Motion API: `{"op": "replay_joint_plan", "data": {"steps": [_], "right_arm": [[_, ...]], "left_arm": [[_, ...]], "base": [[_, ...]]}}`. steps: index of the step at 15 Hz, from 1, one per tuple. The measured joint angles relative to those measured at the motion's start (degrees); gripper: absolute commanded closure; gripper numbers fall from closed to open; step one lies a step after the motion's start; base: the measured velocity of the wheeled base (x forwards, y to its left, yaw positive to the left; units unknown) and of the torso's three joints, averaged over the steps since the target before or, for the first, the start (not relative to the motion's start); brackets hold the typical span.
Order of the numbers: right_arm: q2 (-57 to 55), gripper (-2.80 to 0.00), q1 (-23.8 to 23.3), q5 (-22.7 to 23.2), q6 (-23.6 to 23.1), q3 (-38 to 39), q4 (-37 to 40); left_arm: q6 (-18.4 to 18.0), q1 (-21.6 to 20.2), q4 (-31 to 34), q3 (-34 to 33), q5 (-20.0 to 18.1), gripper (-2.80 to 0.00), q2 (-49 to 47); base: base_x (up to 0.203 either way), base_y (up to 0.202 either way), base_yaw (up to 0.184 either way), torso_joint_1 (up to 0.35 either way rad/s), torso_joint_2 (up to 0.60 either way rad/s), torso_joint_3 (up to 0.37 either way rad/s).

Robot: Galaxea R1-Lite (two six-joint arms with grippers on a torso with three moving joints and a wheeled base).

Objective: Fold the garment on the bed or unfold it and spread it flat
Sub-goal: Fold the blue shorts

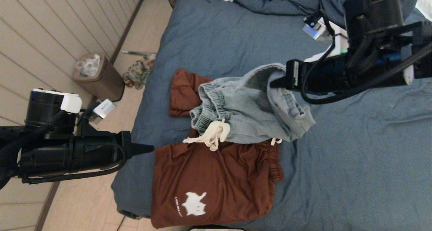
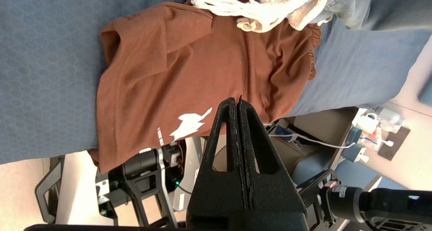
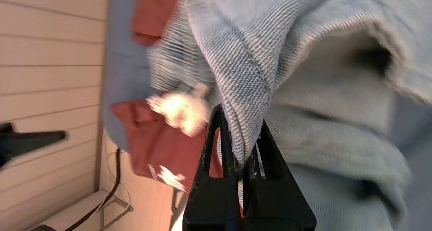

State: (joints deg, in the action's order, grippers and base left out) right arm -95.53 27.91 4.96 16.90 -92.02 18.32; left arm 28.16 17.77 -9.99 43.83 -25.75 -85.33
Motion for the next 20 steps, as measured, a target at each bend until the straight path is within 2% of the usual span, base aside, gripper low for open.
{"op": "replay_joint_plan", "data": {"steps": [4, 8, 15, 16, 20], "right_arm": [[-7.0, 0.0, 6.2, -1.5, 0.0, -7.4, 0.0], [-12.6, 0.0, 11.8, -2.6, 0.0, -11.1, 0.0], [-15.5, 0.0, 15.3, -3.4, 0.1, -14.1, -0.2], [-16.1, -2.8, 15.7, -3.6, 0.1, -14.1, -0.2], [-19.2, -2.8, 16.4, -4.5, -0.2, -13.9, -0.1]], "left_arm": [[-0.1, 0.6, 0.0, -0.2, 0.0, 0.0, 0.0], [-0.3, 0.8, 0.1, -0.4, 0.0, 0.0, -0.1], [-0.1, 2.0, 0.0, -0.8, 0.0, 0.0, -0.3], [0.0, 2.1, 0.0, -0.8, 0.0, 0.0, -0.3], [0.0, 2.2, 0.0, -0.9, 0.0, 0.0, -0.2]], "base": [[0.0, 0.0, 0.0, 0.0, 0.0, 0.0], [0.0, 0.0, 0.0, 0.0, 0.0, 0.0], [0.0, 0.0, 0.0, 0.0, 0.0, 0.0], [0.0, 0.0, 0.0, 0.0, 0.0, 0.0], [0.0, 0.0, 0.0, 0.0, 0.0, 0.0]]}}
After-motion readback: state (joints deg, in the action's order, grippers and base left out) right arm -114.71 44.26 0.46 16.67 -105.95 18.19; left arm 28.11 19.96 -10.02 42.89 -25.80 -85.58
